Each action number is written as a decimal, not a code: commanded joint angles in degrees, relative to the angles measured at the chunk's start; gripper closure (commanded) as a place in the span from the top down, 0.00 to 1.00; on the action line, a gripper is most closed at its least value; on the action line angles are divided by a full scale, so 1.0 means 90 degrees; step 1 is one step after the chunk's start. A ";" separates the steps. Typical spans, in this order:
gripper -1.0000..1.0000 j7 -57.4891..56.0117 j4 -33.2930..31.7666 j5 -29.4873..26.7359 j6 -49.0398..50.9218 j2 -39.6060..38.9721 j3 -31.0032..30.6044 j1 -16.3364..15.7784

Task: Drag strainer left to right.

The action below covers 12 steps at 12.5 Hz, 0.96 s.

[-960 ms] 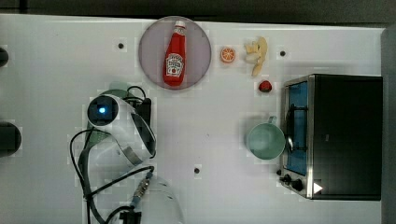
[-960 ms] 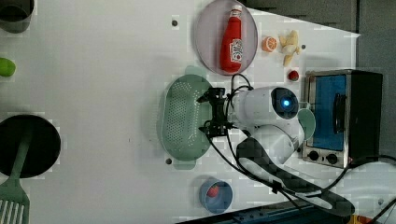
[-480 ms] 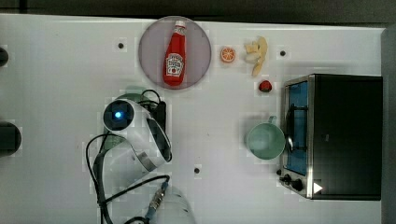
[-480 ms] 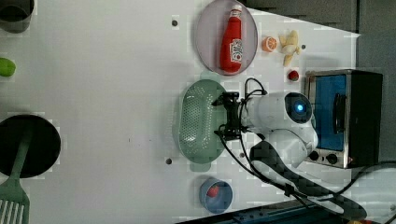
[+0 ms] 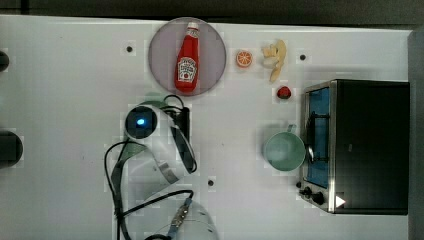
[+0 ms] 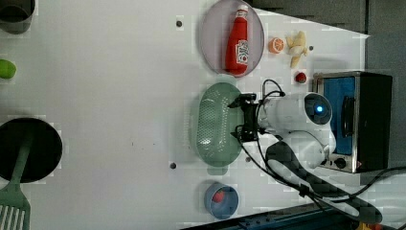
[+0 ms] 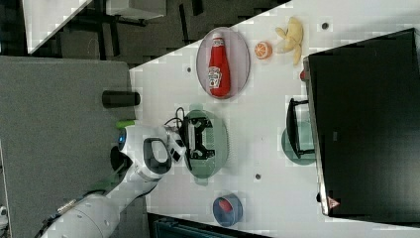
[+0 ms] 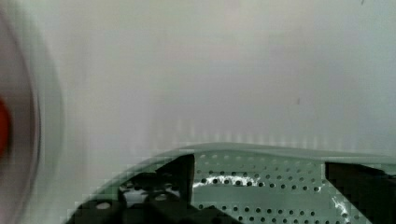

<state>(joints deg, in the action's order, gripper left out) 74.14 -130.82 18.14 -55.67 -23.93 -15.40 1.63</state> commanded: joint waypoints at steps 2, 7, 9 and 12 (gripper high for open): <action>1.00 -0.1094 -0.0211 -0.0088 -0.0035 0.0133 0.0629 0.0174; 1.00 -0.1615 -0.0277 -0.0088 -0.0095 0.0147 0.1235 0.0206; 1.00 -0.1903 -0.0275 -0.0087 -0.0102 0.0146 0.1444 0.0224; 1.00 -0.2469 -0.0279 -0.0088 -0.0189 0.0147 0.1804 0.0240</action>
<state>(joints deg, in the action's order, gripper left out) 57.63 -134.96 16.49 -58.58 -24.23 0.15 2.74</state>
